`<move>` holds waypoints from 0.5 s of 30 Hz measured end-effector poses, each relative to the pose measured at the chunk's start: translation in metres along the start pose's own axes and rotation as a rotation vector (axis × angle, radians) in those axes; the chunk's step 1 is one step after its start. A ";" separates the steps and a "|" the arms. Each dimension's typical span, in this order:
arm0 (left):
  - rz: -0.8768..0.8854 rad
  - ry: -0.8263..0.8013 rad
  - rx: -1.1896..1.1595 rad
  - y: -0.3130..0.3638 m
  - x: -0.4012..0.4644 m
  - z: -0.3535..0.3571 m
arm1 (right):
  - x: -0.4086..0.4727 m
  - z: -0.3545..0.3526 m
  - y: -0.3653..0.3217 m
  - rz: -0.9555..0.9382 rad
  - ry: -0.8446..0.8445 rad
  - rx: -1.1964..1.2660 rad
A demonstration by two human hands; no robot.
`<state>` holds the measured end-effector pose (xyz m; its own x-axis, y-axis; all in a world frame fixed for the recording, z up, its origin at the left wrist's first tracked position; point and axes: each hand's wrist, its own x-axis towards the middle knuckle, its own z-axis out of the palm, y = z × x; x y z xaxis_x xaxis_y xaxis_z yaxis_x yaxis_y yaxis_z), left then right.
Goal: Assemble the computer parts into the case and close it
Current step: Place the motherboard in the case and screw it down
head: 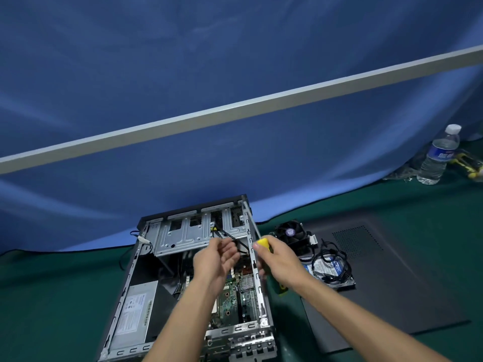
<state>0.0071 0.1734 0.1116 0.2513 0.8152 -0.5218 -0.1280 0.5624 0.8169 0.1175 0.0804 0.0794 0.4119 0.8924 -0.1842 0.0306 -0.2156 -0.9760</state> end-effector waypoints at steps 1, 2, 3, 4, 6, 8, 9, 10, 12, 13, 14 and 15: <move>-0.002 0.005 -0.066 0.005 0.000 -0.003 | -0.001 -0.003 -0.001 -0.049 -0.039 -0.103; -0.007 0.002 -0.123 0.009 0.000 -0.006 | -0.001 -0.007 -0.002 -0.093 -0.071 -0.234; -0.010 -0.008 -0.169 0.013 0.000 -0.009 | 0.000 -0.009 -0.003 -0.128 -0.098 -0.368; -0.011 -0.018 -0.202 0.017 0.000 -0.012 | 0.001 -0.011 -0.004 -0.147 -0.119 -0.476; -0.010 -0.032 -0.243 0.021 0.000 -0.017 | 0.000 -0.013 -0.006 -0.157 -0.137 -0.602; -0.017 -0.042 -0.274 0.023 -0.001 -0.021 | 0.000 -0.012 -0.007 -0.168 -0.135 -0.647; -0.019 -0.044 -0.283 0.023 -0.001 -0.022 | 0.000 -0.012 -0.007 -0.176 -0.130 -0.659; -0.019 -0.043 -0.287 0.022 -0.001 -0.024 | 0.000 -0.011 -0.007 -0.184 -0.128 -0.677; -0.009 -0.038 -0.283 0.020 -0.001 -0.026 | 0.001 -0.009 -0.007 -0.197 -0.148 -0.711; -0.004 -0.035 -0.279 0.020 -0.001 -0.027 | 0.000 -0.008 -0.008 -0.197 -0.161 -0.716; -0.001 -0.032 -0.274 0.020 -0.001 -0.029 | 0.001 -0.007 -0.009 -0.194 -0.167 -0.713; 0.001 -0.027 -0.269 0.020 -0.001 -0.030 | 0.001 -0.005 -0.009 -0.189 -0.169 -0.705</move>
<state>-0.0247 0.1879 0.1215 0.2764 0.8140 -0.5109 -0.3779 0.5809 0.7209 0.1225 0.0808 0.0887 0.1976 0.9760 -0.0915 0.6868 -0.2044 -0.6975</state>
